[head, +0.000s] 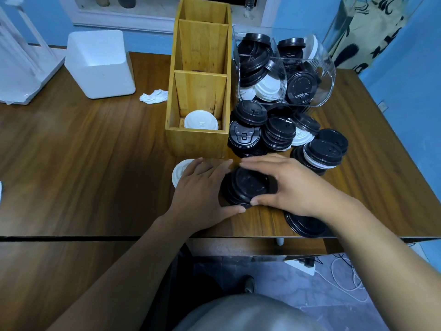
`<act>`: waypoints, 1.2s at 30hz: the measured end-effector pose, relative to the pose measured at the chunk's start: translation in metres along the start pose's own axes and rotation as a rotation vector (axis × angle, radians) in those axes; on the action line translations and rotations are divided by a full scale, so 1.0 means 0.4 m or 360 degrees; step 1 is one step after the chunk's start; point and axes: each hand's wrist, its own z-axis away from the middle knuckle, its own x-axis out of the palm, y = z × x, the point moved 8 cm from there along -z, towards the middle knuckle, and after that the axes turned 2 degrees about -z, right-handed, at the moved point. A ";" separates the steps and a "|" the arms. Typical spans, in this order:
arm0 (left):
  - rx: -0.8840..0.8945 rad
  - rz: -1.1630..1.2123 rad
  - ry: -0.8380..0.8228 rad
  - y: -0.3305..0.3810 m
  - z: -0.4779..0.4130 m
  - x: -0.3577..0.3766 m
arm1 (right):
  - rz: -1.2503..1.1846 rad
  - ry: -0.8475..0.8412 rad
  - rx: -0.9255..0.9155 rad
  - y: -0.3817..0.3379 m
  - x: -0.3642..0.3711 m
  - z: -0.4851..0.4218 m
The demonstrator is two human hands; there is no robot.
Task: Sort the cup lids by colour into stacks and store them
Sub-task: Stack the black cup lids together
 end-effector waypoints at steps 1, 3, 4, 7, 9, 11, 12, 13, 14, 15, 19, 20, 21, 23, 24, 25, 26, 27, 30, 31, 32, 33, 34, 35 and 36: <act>0.0003 -0.0013 -0.0001 -0.001 0.000 0.002 | 0.0026 -0.0059 -0.0019 -0.006 0.016 -0.012; 0.0011 -0.0019 -0.0008 -0.002 0.000 0.007 | 0.0060 -0.0128 -0.0020 -0.007 0.035 -0.026; 0.0018 -0.0015 -0.0015 -0.003 0.000 0.009 | 0.0068 -0.0151 -0.0011 -0.007 0.040 -0.027; 0.0019 0.0006 -0.0028 -0.005 0.000 0.010 | 0.0058 -0.0142 -0.0008 -0.010 0.049 -0.026; 0.0016 0.0001 -0.0022 -0.005 0.000 0.008 | 0.0063 -0.0129 0.0011 -0.011 0.054 -0.026; 0.0025 -0.0019 -0.0020 -0.003 0.001 0.007 | 0.0065 -0.0137 0.0047 -0.007 0.061 -0.025; 0.0034 -0.0036 -0.0017 -0.002 0.002 0.007 | 0.0055 -0.0145 0.0066 -0.005 0.064 -0.025; 0.0041 -0.0056 -0.0014 -0.001 0.003 0.007 | 0.0036 -0.0152 0.0081 -0.004 0.065 -0.025; 0.0045 -0.0071 -0.0011 0.000 0.004 0.008 | 0.0012 -0.0154 0.0091 -0.003 0.065 -0.026; 0.0042 -0.0080 -0.0006 0.001 0.004 0.008 | -0.0004 -0.0156 0.0101 -0.002 0.063 -0.027; -0.0002 -0.0086 0.0027 0.002 0.000 0.007 | 0.0017 -0.0146 0.0083 -0.006 0.062 -0.019; -0.0005 -0.0082 0.0019 0.002 0.000 0.007 | -0.0037 -0.0067 0.0089 -0.003 0.053 -0.001; -0.0012 -0.0084 0.0006 0.002 -0.002 0.007 | -0.0105 0.0069 0.0109 0.006 0.036 0.026; -0.0042 -0.0101 -0.0035 0.001 -0.006 0.006 | -0.0141 0.0393 0.0184 0.033 -0.003 0.111; -0.0057 -0.0106 -0.0051 0.003 -0.006 0.005 | -0.0087 0.0501 0.0230 0.046 -0.012 0.162; -0.0068 -0.0106 -0.0057 0.003 -0.006 0.004 | -0.0005 0.0548 0.0272 0.057 -0.010 0.213; -0.0074 -0.0103 -0.0055 0.005 -0.007 0.003 | 0.0085 0.0546 0.0304 0.067 0.001 0.257; -0.0076 -0.0098 -0.0052 0.006 -0.008 0.002 | 0.0164 0.0519 0.0320 0.077 0.018 0.295; -0.0059 -0.0105 -0.0057 0.014 -0.012 0.003 | 0.0171 0.0473 0.0302 0.119 0.060 0.344; -0.0047 -0.0112 -0.0060 0.018 -0.013 0.003 | 0.0132 0.0483 0.0297 0.131 0.061 0.338; -0.0036 -0.0120 -0.0063 0.022 -0.014 0.003 | 0.0087 0.0500 0.0288 0.140 0.059 0.323; -0.0029 -0.0129 -0.0064 0.026 -0.015 0.002 | 0.0042 0.0508 0.0267 0.143 0.057 0.302; -0.0025 -0.0136 -0.0061 0.030 -0.016 0.001 | 0.0012 0.0500 0.0227 0.143 0.058 0.277; -0.0027 -0.0146 -0.0056 0.032 -0.017 0.002 | 0.0006 0.0489 0.0174 0.141 0.060 0.254; -0.0034 -0.0159 -0.0052 0.036 -0.019 0.003 | 0.0010 0.0500 0.0120 0.138 0.058 0.237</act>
